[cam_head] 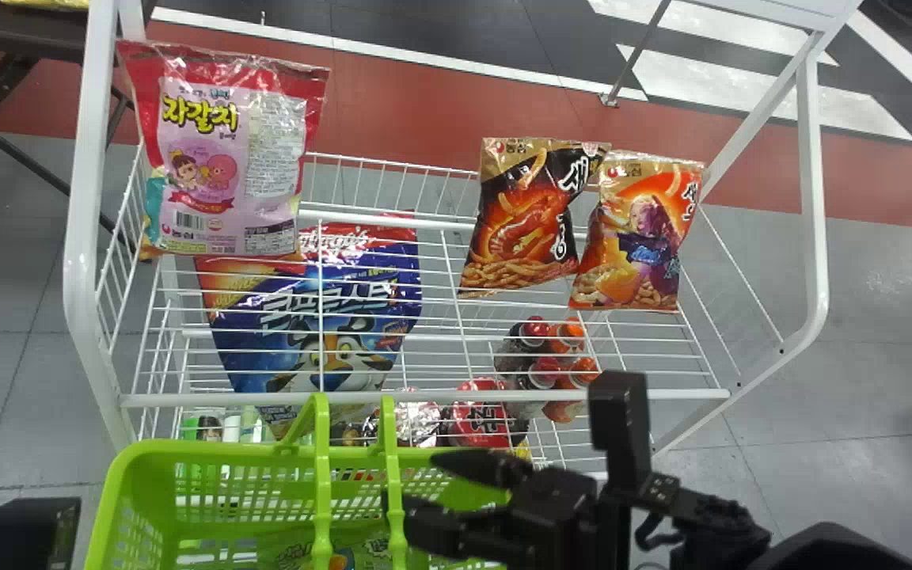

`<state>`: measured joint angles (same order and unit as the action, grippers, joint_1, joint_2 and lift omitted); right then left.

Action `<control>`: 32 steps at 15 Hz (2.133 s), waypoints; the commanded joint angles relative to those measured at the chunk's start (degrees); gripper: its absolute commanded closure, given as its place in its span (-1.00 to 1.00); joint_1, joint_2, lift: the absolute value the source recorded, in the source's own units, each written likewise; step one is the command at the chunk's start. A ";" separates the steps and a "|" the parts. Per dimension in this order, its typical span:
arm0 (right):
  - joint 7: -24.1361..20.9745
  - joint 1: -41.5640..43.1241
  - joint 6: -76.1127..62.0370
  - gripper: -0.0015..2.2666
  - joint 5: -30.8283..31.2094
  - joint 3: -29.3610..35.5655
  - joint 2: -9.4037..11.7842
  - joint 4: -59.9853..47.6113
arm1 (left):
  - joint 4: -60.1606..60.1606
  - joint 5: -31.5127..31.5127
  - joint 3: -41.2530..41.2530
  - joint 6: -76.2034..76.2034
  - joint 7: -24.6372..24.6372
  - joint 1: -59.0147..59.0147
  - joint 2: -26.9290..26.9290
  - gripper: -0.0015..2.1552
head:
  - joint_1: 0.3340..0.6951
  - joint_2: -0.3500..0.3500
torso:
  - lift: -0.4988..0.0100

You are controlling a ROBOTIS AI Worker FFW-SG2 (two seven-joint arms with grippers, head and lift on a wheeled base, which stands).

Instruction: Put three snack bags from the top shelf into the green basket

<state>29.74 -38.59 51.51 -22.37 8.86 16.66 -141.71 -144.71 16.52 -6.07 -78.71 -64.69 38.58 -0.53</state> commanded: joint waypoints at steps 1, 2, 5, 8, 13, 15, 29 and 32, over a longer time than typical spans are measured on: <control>-0.38 0.53 -13.76 -0.93 -0.66 2.13 -1.19 2.85 | -0.05 0.00 -0.17 0.00 0.09 0.00 0.00 0.31 | 1.00 -1.00 | 0.78; -1.79 0.88 -21.32 -0.92 -0.66 2.48 -1.54 4.60 | -0.05 -0.08 -0.34 0.00 0.27 0.00 0.00 0.31 | 1.00 -1.00 | 0.78; -10.31 3.61 -39.07 -0.93 2.86 1.69 -2.51 10.67 | -0.05 -0.87 -1.48 -1.23 0.71 -0.88 -0.18 0.31 | 1.00 -1.00 | 0.78; -14.71 12.40 -38.89 -0.93 6.28 0.81 -3.39 17.70 | 0.13 -0.96 -2.01 -1.93 0.97 -1.58 -0.53 0.31 | 1.00 -1.00 | 0.78; -21.74 21.54 -35.73 -0.93 11.12 -1.21 -3.91 24.38 | 0.39 -0.96 -2.54 -2.29 0.97 -1.84 -0.53 0.31 | 1.00 -1.00 | 0.78; -22.79 22.94 -35.91 -0.93 12.08 -1.39 -3.91 27.02 | 0.48 -0.96 -2.54 -2.29 0.88 -1.84 -0.44 0.31 | 1.00 -1.00 | 0.78; -15.50 23.12 -23.78 0.98 11.29 -2.53 -3.12 19.81 | 0.22 -0.87 -2.63 -3.17 1.06 -2.11 -0.70 0.31 | 1.00 -1.00 | 0.78; -12.77 18.29 -11.30 0.98 6.90 3.09 -3.03 6.98 | 0.13 -0.70 -2.45 -3.17 0.88 -2.11 -0.79 0.31 | 1.00 -1.00 | 0.78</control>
<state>16.22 -17.98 33.58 -13.08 8.85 13.60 -128.47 -144.57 15.75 -8.64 -81.88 -63.76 36.47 -1.29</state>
